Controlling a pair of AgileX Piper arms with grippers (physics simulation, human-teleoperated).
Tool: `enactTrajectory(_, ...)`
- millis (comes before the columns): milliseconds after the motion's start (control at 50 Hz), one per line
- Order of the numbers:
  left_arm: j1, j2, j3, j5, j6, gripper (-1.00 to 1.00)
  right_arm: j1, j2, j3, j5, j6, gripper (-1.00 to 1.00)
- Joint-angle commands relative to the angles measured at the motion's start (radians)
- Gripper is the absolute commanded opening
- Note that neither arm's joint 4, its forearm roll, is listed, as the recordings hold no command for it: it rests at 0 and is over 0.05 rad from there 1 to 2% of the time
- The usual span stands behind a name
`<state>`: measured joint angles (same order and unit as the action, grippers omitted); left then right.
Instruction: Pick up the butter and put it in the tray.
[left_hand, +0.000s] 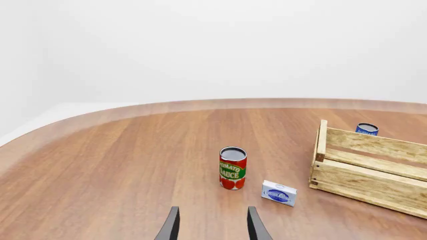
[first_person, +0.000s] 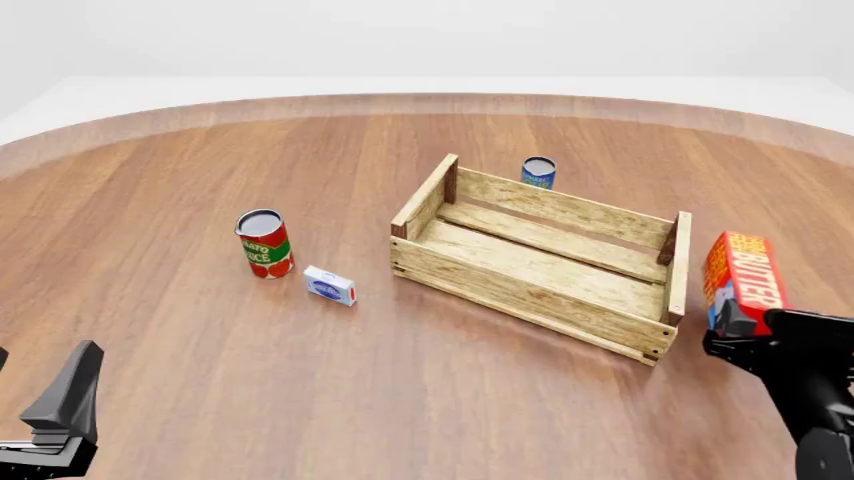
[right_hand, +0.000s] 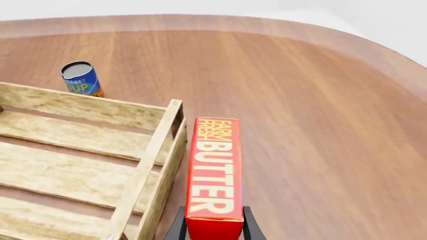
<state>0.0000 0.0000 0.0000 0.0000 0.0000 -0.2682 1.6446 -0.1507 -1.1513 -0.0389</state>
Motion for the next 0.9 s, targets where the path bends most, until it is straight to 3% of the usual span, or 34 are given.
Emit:
enactTrajectory(20,0.000,0.000,0.000,0.000,0.000,1.00,-0.006,-0.160,0.016,0.059,-0.002,-1.00)
enactTrajectory(200,0.000,0.000,0.000,0.000,0.000,1.00,0.000,-0.284,0.017,0.156,-0.015,-1.00)
enactTrajectory(300,0.000,0.000,0.000,0.000,0.000,1.00,0.007,-0.444,0.007,0.289,-0.027,-1.00)
enactTrajectory(520,0.000,0.000,0.000,0.000,0.000,1.00,0.001,-0.589,-0.001,0.420,-0.038,-1.00)
enactTrajectory(640,0.000,0.000,0.000,0.000,0.000,1.00,0.005,-0.722,-0.018,0.551,-0.044,-1.00)
enactTrajectory(900,0.000,0.000,0.000,0.000,0.000,1.00,0.029,-0.820,-0.051,0.671,-0.059,-1.00)
